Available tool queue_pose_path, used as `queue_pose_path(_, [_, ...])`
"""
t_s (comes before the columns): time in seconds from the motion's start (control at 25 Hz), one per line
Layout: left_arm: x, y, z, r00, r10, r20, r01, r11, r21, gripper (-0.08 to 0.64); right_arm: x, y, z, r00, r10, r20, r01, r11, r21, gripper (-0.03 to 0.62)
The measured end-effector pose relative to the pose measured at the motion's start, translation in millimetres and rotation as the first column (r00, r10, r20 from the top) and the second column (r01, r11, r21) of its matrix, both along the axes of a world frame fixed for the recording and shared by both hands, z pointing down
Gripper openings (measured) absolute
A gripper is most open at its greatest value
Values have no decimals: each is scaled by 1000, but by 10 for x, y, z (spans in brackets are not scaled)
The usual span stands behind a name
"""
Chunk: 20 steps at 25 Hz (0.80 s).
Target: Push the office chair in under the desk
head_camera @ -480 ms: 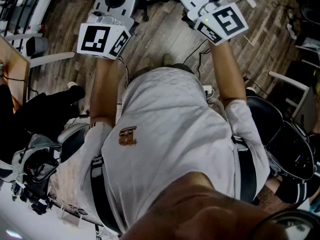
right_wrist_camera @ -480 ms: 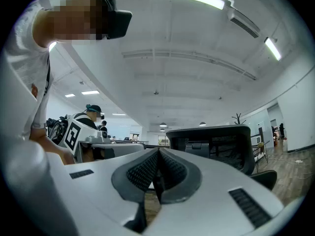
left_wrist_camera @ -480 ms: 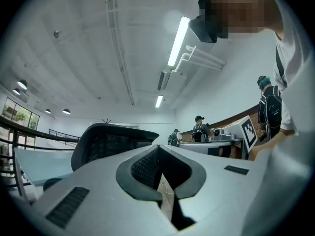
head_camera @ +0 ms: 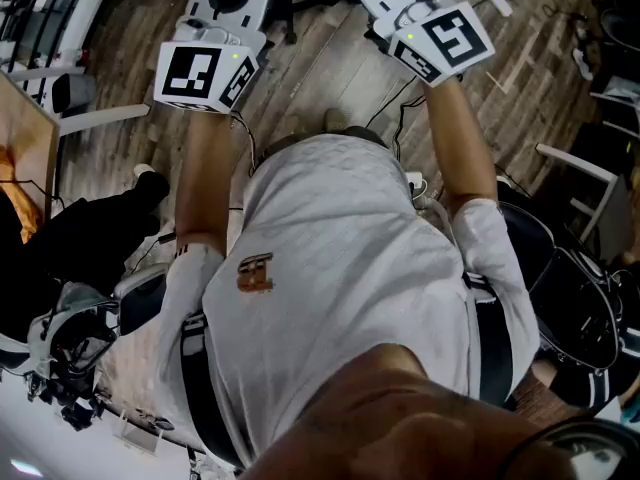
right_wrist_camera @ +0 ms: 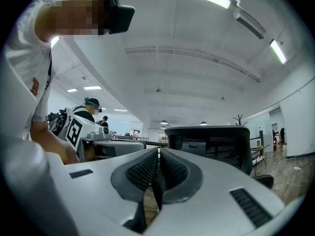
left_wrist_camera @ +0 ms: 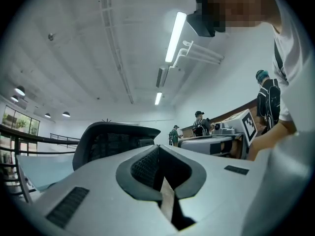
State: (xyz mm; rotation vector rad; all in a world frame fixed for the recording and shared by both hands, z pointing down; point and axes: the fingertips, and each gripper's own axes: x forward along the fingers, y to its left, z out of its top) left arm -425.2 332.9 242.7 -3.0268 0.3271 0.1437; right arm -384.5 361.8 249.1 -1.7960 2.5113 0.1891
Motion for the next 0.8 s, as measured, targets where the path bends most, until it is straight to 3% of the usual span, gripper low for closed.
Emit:
queue_pose_path(0.48, [149, -295, 124, 990, -83, 117, 60, 981, 182, 21, 360, -142, 138, 979, 32, -201, -47, 996, -69, 38])
queue_pose_path(0.64, [220, -381, 230, 975, -122, 188, 65, 957, 283, 35, 503, -182, 173, 957, 46, -285, -73, 994, -86, 41])
queue_pose_path(0.8, [368, -591, 386, 940, -178, 291, 49, 915, 400, 108, 712, -326, 260, 931, 33, -364, -84, 989, -124, 94])
